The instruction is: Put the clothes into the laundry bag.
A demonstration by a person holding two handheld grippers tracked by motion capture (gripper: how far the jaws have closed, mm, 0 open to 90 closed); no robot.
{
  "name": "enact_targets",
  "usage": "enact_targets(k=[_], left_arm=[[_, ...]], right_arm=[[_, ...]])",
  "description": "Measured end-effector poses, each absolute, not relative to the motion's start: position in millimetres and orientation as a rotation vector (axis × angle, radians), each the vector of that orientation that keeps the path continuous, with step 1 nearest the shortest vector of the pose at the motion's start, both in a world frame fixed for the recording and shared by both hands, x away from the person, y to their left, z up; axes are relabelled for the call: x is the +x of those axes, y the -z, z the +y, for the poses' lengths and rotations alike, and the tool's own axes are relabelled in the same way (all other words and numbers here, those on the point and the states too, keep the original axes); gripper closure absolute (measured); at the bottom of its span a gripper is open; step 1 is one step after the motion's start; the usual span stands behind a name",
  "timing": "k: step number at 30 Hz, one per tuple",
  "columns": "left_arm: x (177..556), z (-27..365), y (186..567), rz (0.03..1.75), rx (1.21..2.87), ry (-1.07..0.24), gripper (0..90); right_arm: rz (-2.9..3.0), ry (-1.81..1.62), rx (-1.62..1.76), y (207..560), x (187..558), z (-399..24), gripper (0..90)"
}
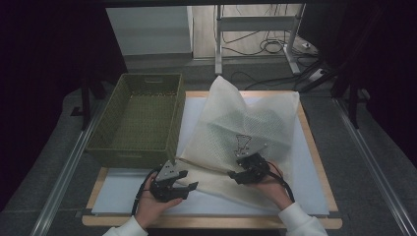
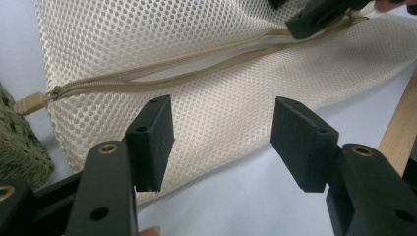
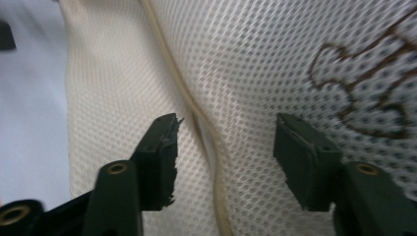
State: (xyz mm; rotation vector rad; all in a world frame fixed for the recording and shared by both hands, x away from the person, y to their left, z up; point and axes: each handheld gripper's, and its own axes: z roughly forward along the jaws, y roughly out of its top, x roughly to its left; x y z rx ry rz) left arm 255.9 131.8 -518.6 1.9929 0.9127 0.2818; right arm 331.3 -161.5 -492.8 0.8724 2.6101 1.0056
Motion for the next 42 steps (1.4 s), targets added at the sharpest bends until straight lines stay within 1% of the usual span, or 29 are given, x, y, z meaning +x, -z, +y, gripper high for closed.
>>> enact_targets(k=[3,8,15,34,38,42], left_arm=[[257.3,131.1,517.6,0.914,1.989,-0.278,40.8],[260.2,130.6,517.9,0.912,1.993,-0.288,39.8],[258.6,130.9,515.7,0.917,1.994,-0.341,34.5],[263.0,132.3,512.6,0.911,1.989,-0.354,33.2],[261.6,135.6,512.9,0.915,1.994,-0.368,33.2],[260.4,143.3,512.7,0.930,1.986,-0.378,33.2]], right_arm=[[2.556,-1.060,0.877,486.8,329.5,-164.0,34.8],[2.514,-1.175,0.882,475.5,327.8,-171.6,32.3],[2.468,-1.304,0.910,467.2,329.6,-182.2,29.2],[2.370,-1.346,0.907,458.5,321.0,-198.8,28.5],[2.339,-1.350,0.923,457.7,316.2,-212.1,28.6],[2.310,-1.341,0.967,464.4,312.9,-228.6,28.6]])
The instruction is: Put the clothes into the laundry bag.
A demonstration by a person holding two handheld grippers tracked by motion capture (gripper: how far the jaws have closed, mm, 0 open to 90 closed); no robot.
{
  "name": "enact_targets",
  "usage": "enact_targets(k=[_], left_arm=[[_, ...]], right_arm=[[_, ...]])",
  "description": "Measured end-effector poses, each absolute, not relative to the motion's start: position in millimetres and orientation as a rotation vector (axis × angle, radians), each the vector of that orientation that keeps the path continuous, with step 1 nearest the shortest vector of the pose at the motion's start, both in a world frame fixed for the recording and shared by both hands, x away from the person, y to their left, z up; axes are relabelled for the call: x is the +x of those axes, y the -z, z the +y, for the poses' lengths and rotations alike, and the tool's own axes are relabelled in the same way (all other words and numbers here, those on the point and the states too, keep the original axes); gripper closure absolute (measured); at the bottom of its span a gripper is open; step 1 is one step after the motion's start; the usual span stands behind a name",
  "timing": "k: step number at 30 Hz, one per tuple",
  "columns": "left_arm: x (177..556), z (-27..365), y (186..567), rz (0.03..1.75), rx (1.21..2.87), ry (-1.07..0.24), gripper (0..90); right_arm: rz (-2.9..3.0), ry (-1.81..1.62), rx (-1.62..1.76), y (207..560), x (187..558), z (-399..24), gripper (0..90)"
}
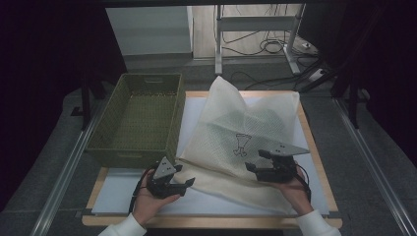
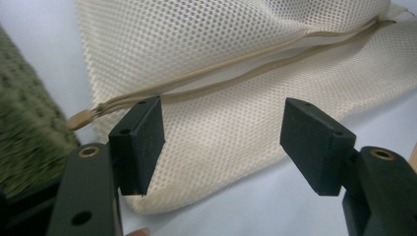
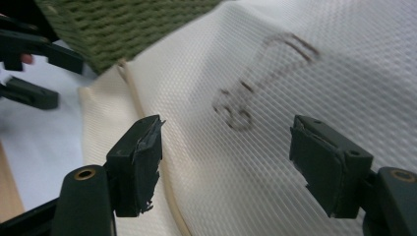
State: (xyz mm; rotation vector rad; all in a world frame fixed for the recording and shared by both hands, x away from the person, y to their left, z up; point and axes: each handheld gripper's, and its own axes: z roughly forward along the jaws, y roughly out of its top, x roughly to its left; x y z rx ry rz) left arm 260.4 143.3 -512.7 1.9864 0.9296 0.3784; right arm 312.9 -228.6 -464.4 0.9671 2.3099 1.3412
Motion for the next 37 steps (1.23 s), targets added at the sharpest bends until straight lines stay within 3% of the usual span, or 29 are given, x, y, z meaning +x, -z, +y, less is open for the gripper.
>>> enact_targets(k=[16,37], left_arm=[[245.6,161.3,523.6,0.925,2.048,-0.387,32.6],[248.3,161.6,526.0,0.930,2.053,-0.382,31.7]], right_arm=[[2.205,-1.272,1.156,500.7,288.1,-292.2,28.5],[2.179,-1.263,1.156,500.0,287.6,-297.2,28.1]])
